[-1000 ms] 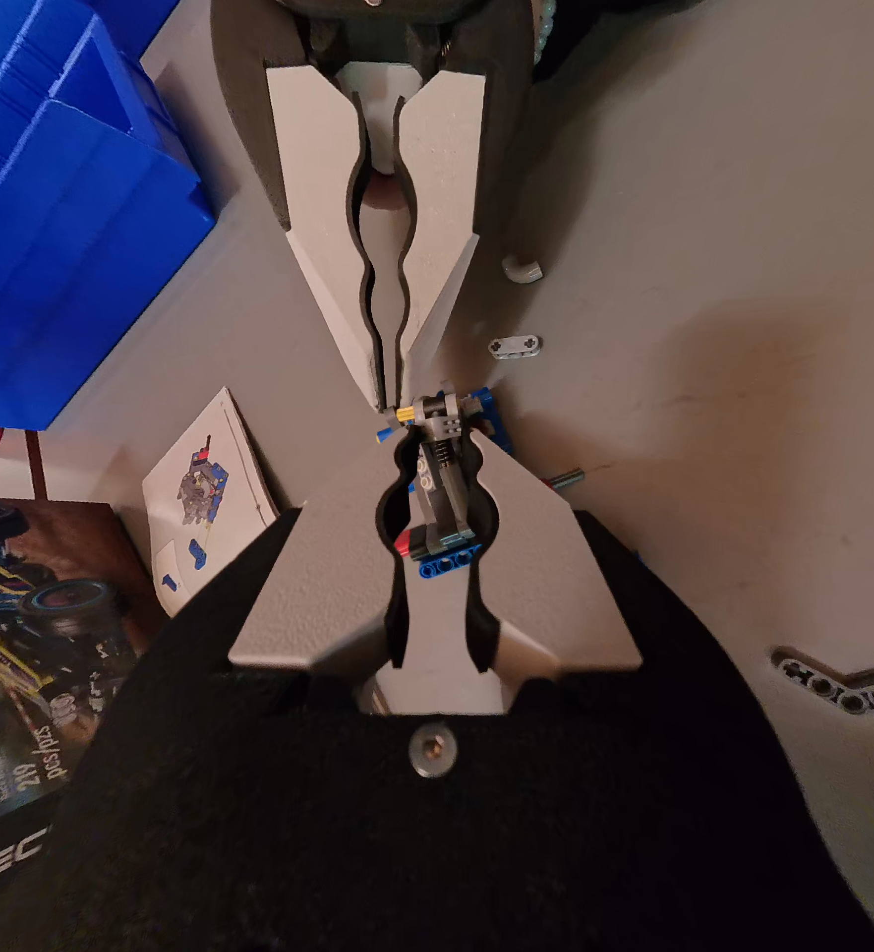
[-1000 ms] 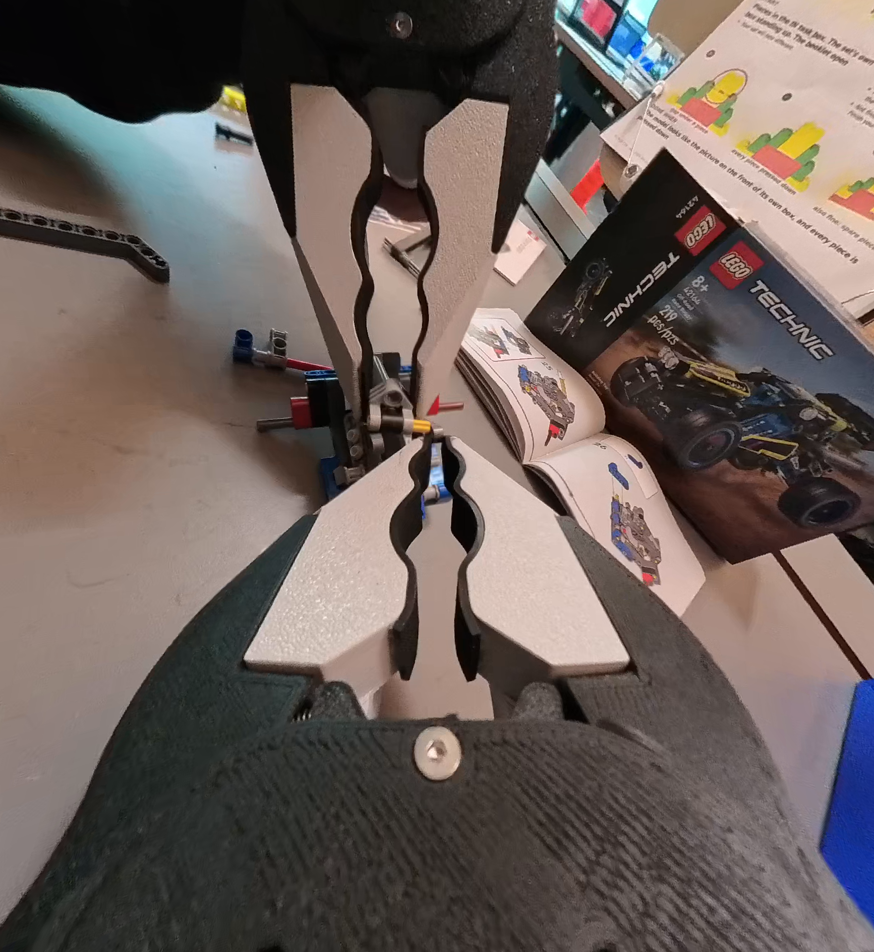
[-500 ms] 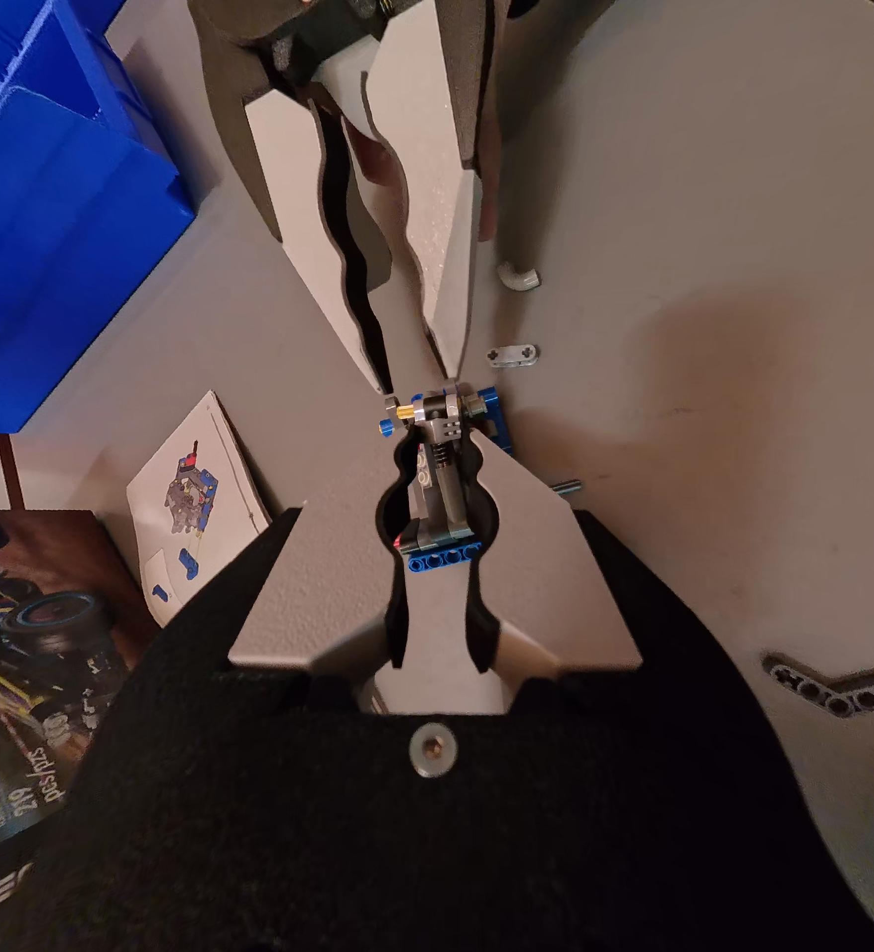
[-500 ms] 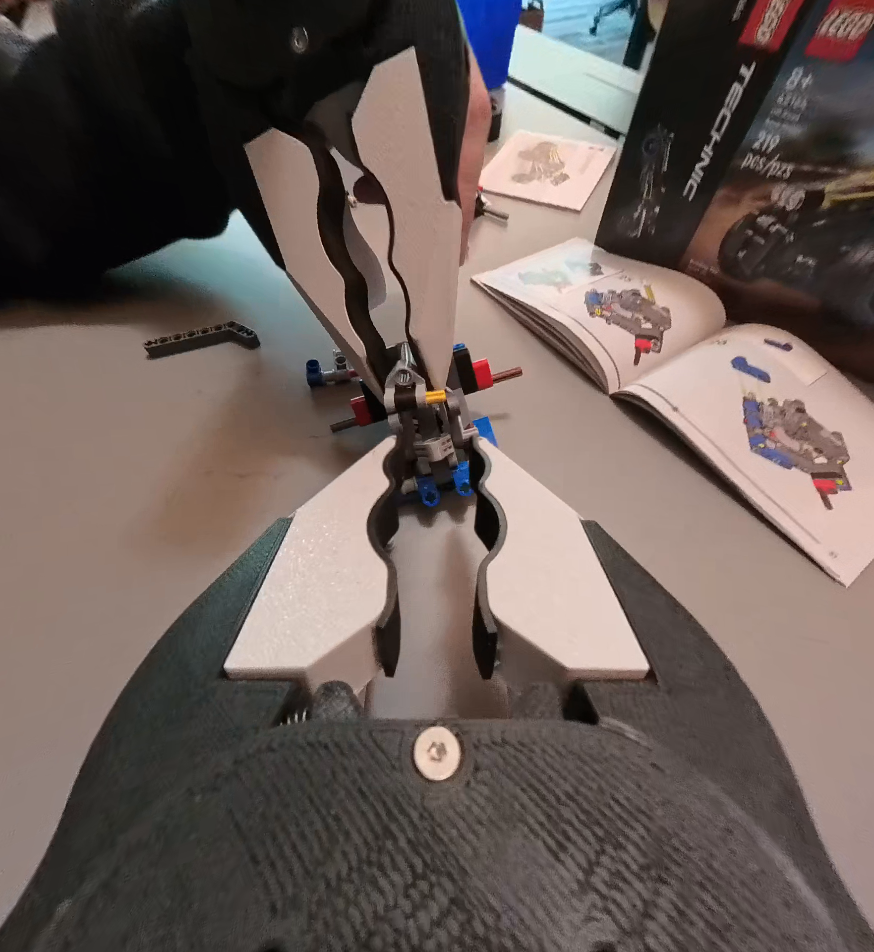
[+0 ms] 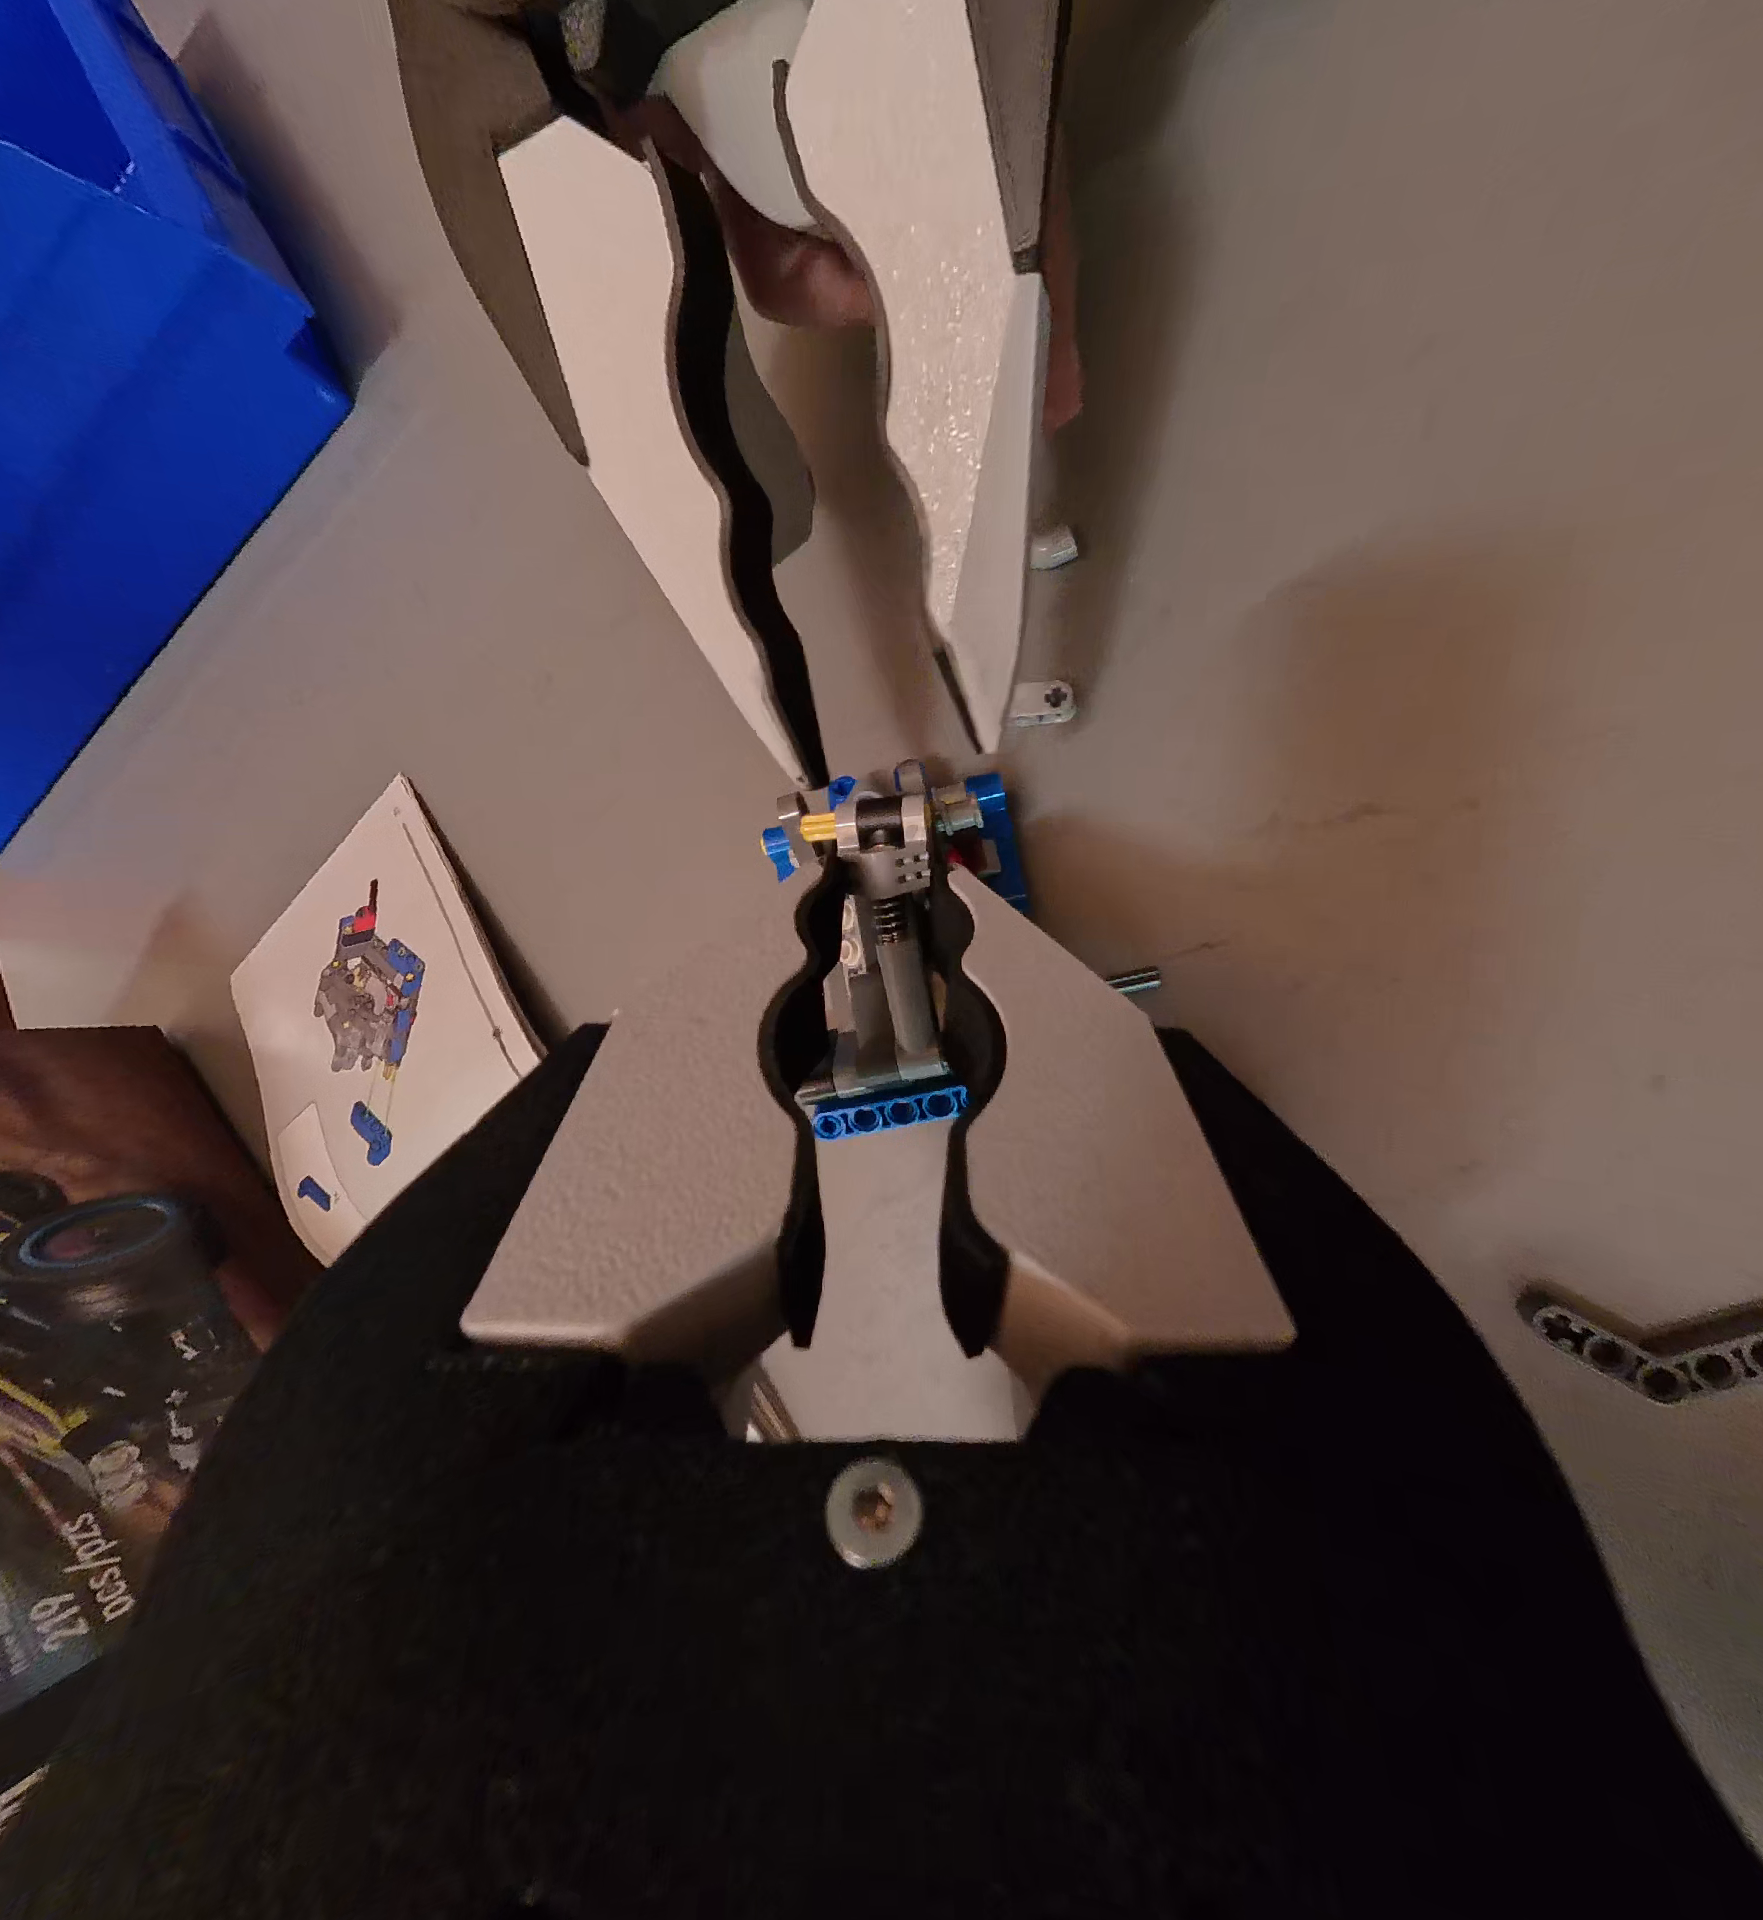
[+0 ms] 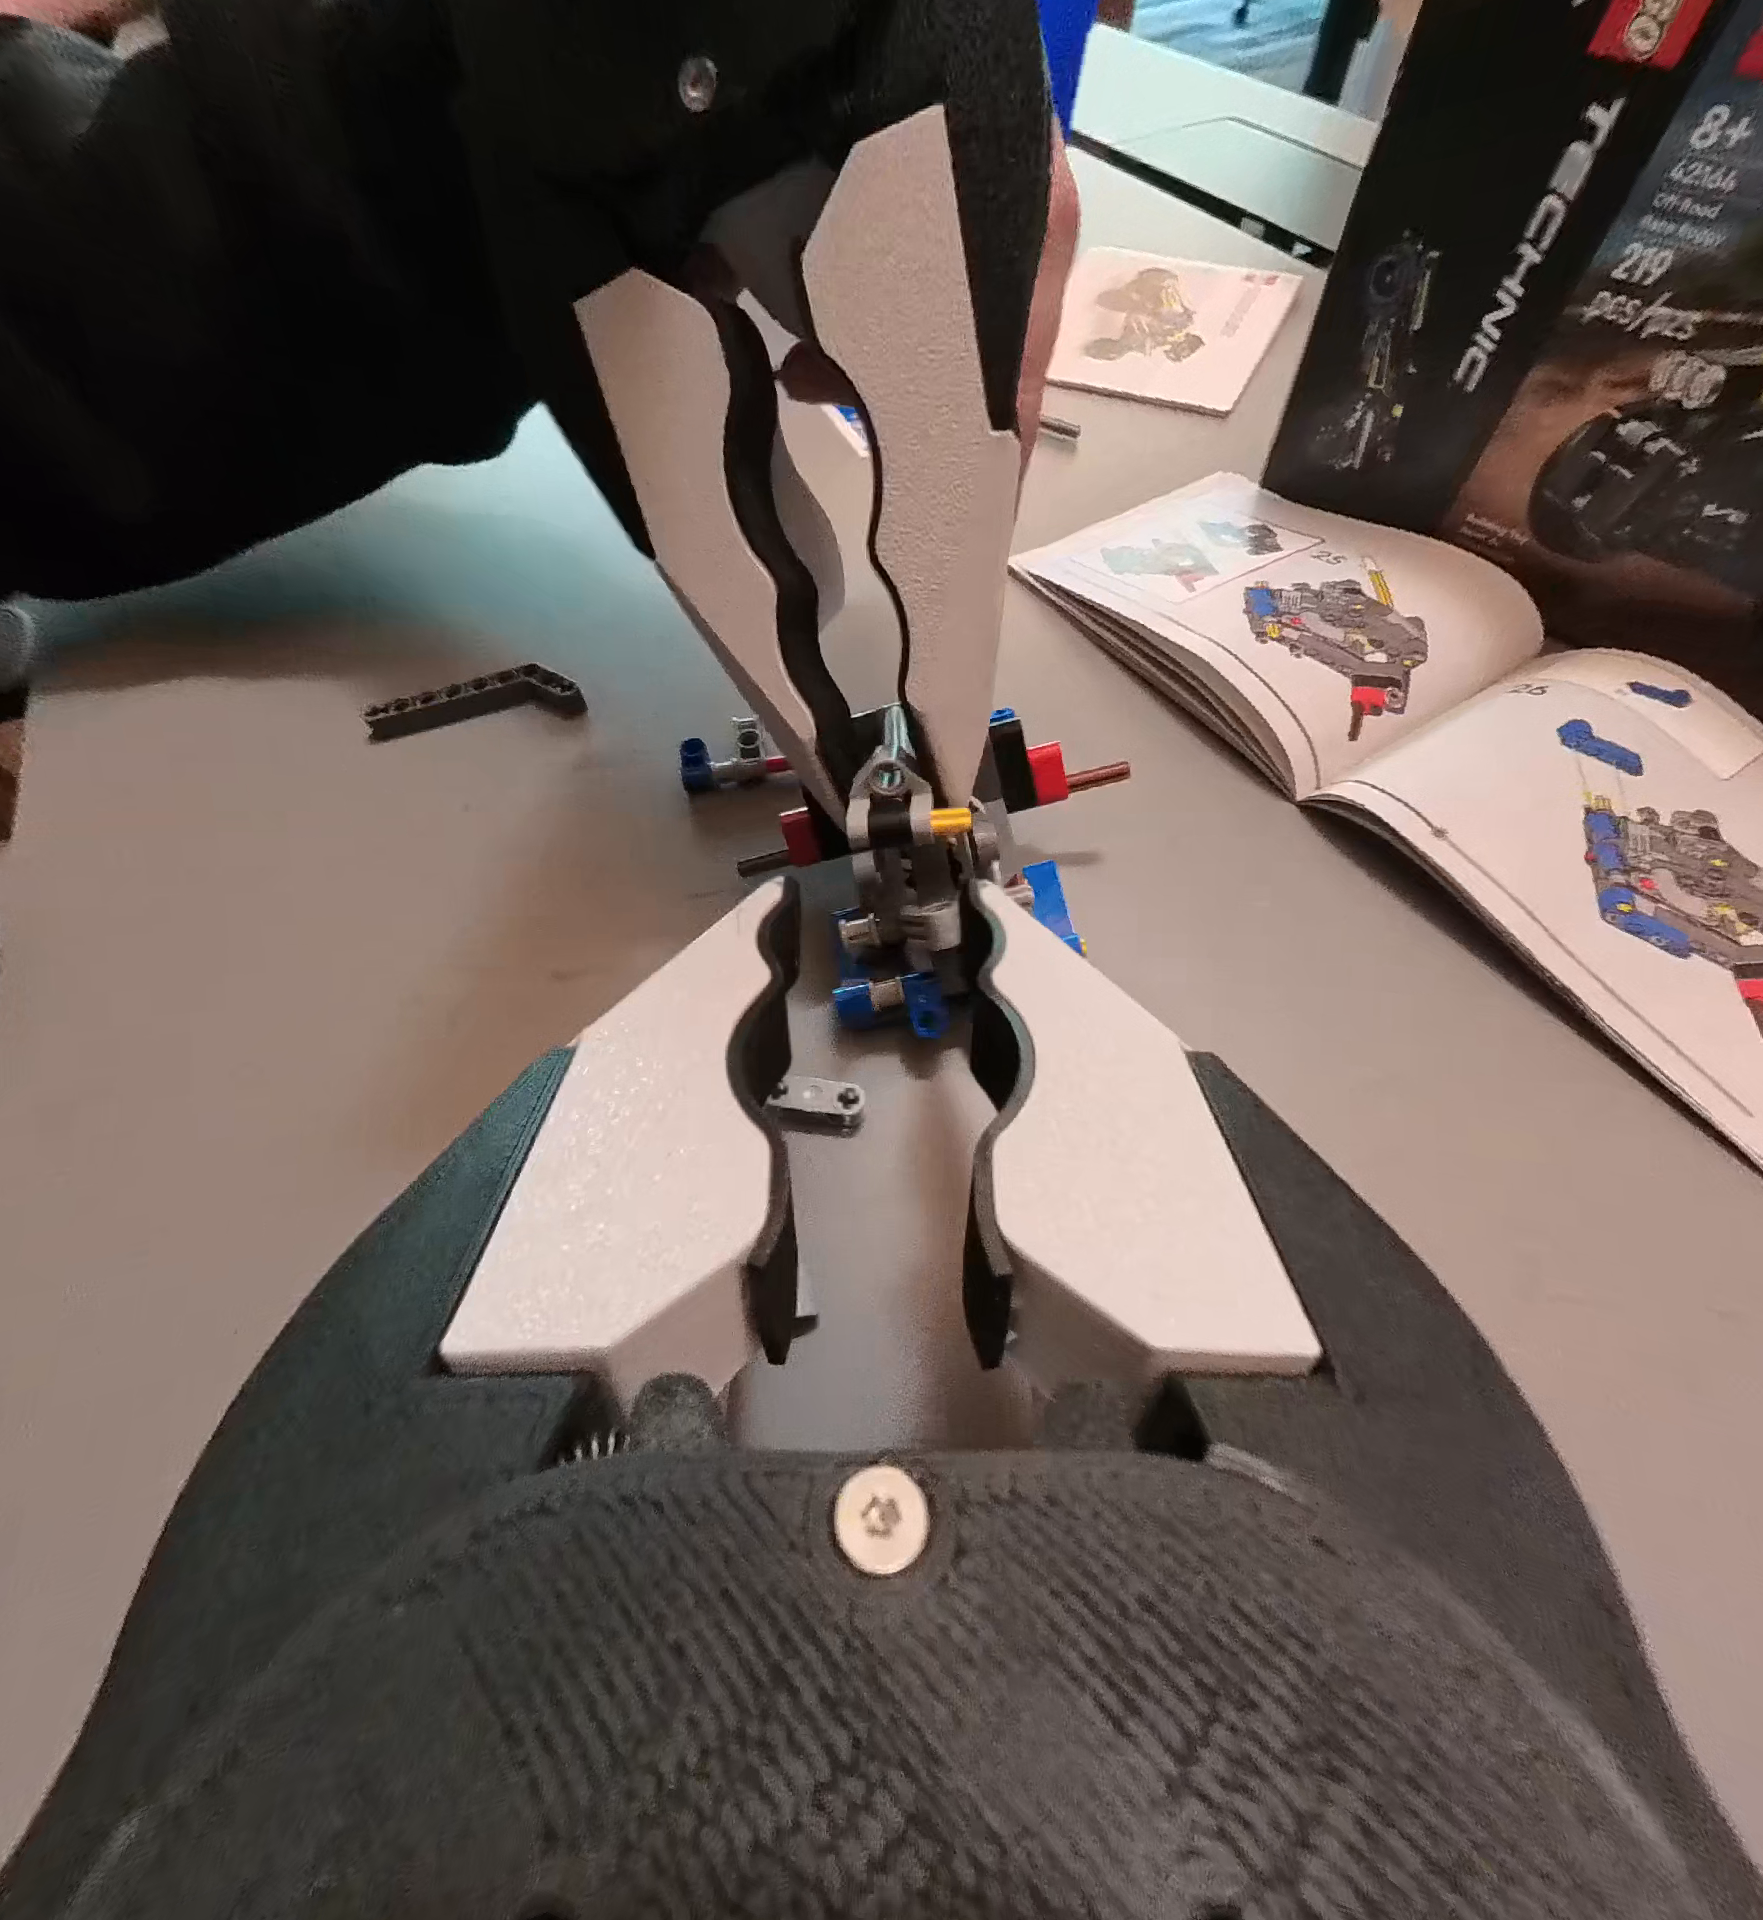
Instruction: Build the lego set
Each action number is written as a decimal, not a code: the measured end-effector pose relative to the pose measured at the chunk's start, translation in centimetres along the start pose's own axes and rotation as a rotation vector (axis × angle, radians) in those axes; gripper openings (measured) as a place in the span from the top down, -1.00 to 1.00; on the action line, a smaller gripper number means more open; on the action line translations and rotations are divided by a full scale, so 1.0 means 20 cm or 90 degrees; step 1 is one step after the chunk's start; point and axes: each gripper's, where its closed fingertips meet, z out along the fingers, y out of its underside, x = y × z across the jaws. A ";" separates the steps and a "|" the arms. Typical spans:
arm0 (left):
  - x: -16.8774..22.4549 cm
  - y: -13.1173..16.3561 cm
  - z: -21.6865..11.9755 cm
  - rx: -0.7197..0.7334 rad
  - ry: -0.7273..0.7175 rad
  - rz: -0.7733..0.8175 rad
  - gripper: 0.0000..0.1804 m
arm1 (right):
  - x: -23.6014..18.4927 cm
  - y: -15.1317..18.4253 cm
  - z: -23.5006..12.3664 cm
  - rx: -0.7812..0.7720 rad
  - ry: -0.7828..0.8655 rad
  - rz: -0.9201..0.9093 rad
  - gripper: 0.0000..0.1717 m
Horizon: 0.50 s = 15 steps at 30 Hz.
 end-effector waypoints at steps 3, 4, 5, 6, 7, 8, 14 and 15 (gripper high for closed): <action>0.00 0.00 0.00 -0.006 -0.002 -0.002 0.86 | 0.00 0.01 0.01 -0.006 0.012 0.034 0.76; 0.00 0.00 0.00 -0.007 -0.003 -0.003 0.86 | -0.01 0.02 0.01 -0.013 0.014 0.051 0.81; 0.00 0.00 0.00 -0.009 -0.003 -0.005 0.86 | -0.01 0.01 0.01 -0.011 0.020 0.059 0.86; 0.00 0.00 0.00 -0.010 -0.003 -0.006 0.86 | -0.01 0.01 0.01 -0.003 0.028 0.066 0.93; 0.00 0.00 0.00 -0.010 -0.003 -0.007 0.86 | -0.01 0.00 0.01 0.004 0.038 0.071 0.98; 0.00 0.00 0.00 -0.009 -0.002 -0.008 0.86 | -0.01 0.00 0.01 0.006 0.043 0.065 0.98; 0.00 0.00 0.00 -0.011 -0.001 -0.024 0.86 | 0.00 0.00 0.01 0.014 0.081 -0.017 0.99; 0.00 0.01 0.00 -0.014 0.001 -0.026 0.86 | 0.00 0.00 0.02 0.015 0.086 -0.040 0.99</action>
